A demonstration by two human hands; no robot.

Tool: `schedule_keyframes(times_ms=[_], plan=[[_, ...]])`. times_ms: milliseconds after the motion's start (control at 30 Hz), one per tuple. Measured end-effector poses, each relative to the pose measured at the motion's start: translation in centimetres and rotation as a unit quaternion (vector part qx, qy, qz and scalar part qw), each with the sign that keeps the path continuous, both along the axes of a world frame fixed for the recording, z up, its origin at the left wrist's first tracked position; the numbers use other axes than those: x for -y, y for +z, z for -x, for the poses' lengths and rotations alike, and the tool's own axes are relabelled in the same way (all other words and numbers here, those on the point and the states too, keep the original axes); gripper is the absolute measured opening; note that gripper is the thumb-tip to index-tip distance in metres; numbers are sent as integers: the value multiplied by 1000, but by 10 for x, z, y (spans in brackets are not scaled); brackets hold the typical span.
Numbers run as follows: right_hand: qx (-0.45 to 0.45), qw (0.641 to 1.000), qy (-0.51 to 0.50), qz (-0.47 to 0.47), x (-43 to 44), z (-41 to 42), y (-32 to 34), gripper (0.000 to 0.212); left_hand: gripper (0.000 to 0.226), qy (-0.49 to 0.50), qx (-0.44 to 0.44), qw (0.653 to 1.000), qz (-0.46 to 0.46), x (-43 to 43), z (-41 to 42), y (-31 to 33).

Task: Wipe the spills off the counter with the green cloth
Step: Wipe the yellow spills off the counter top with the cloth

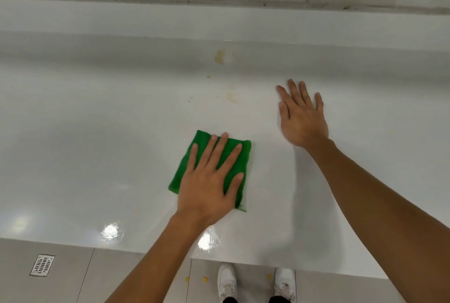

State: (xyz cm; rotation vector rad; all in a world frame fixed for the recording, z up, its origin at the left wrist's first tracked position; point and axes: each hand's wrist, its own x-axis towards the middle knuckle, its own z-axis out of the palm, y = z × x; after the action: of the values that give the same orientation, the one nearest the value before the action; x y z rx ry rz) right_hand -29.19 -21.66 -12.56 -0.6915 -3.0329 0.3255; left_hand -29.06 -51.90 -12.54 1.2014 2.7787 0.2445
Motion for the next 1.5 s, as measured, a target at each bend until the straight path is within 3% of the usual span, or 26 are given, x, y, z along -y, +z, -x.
schedule_keyframes(times_ms=[167,367,500,667,833,1067,1267,1400,1500], plan=[[-3,1000,-8,3,3,1,0,57,67,107,0,994,9,15,80,-2],[0,1000,-10,3,2,1,-1,57,68,168,33,984,47,-57,141,1],[3,1000,-7,3,2,2,0,57,67,117,32,992,46,-77,118,3],[1,1000,-7,2,2,2,0,57,68,43,11,999,5,-27,78,0],[6,1000,-9,5,3,1,2,57,68,119,18,993,3,9,111,-2],[-1,1000,-11,8,3,1,1,56,68,190,47,980,44,-47,148,2],[-3,1000,-11,6,2,2,0,57,67,120,34,991,37,-70,109,3],[-2,1000,-10,4,0,3,-1,56,70,62,17,998,17,-39,88,0],[-6,1000,-10,6,0,2,-2,56,71,77,15,997,5,-12,99,-3]])
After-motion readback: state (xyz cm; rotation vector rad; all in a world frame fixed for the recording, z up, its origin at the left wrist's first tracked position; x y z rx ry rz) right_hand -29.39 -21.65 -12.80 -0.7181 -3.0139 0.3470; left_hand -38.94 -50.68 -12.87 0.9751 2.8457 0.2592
